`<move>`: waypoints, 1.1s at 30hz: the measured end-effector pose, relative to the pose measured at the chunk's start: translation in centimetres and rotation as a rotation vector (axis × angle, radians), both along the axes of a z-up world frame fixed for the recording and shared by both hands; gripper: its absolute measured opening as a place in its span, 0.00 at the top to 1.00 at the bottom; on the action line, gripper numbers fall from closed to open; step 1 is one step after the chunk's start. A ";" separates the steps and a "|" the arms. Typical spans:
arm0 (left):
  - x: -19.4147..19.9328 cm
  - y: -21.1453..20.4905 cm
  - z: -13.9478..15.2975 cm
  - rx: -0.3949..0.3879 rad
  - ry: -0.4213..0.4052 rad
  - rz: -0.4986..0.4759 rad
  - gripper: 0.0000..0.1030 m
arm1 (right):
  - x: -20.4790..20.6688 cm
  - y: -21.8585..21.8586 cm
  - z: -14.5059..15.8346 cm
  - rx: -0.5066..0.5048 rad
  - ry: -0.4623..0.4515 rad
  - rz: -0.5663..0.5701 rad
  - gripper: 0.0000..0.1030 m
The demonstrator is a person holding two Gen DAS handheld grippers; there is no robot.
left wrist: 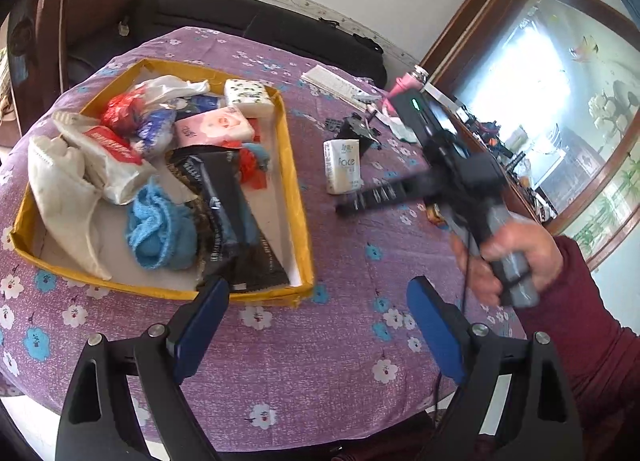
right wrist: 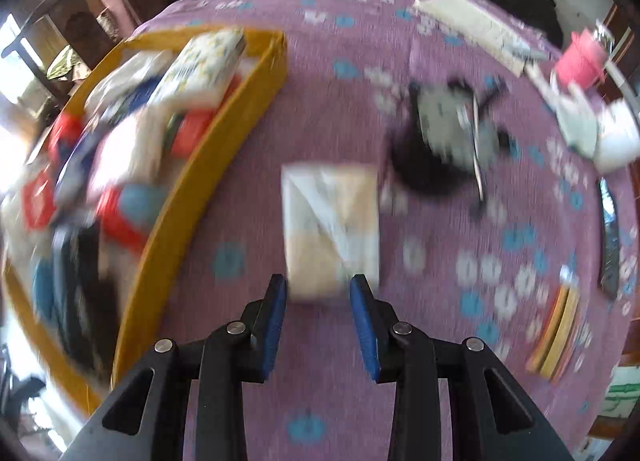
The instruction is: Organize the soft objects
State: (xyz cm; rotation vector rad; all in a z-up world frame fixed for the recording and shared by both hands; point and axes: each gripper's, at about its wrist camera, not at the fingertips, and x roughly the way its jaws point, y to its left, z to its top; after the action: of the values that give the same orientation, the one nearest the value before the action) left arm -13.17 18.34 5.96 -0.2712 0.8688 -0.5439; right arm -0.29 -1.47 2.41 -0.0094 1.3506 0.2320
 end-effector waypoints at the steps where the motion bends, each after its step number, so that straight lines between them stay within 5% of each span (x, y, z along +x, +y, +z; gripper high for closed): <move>1: -0.1 -0.5 0.1 0.007 -0.001 -0.012 0.13 | -1.3 -0.7 0.6 0.007 -0.044 0.000 0.65; 5: -0.4 -3.5 0.5 0.053 -0.008 -0.068 0.12 | -6.0 -4.6 3.7 0.137 -0.132 0.000 0.58; 7: -0.2 -5.3 0.5 0.091 -0.010 -0.087 0.11 | -7.9 -6.8 5.9 0.084 -0.256 -0.044 0.29; 9: 0.0 -7.4 0.5 0.147 -0.017 -0.102 0.09 | -9.4 -9.2 7.5 0.025 -0.378 -0.107 0.22; 18: 4.4 -15.9 -0.7 0.416 -0.033 -0.113 0.09 | -7.9 -18.3 5.2 -0.079 -0.424 -0.354 0.16; 28: 11.2 -17.1 -1.4 0.342 0.036 -0.074 0.09 | -4.8 -22.4 0.1 0.067 -0.389 -0.513 0.16; 33: 14.8 -18.2 -2.8 0.404 0.051 -0.034 0.09 | -5.0 -23.4 -0.7 0.119 -0.447 -0.524 0.18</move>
State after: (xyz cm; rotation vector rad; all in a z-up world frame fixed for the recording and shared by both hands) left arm 1.62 0.17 3.20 0.0984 1.0128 -0.3827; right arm -5.31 -24.84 1.74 0.3693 0.8532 -0.1301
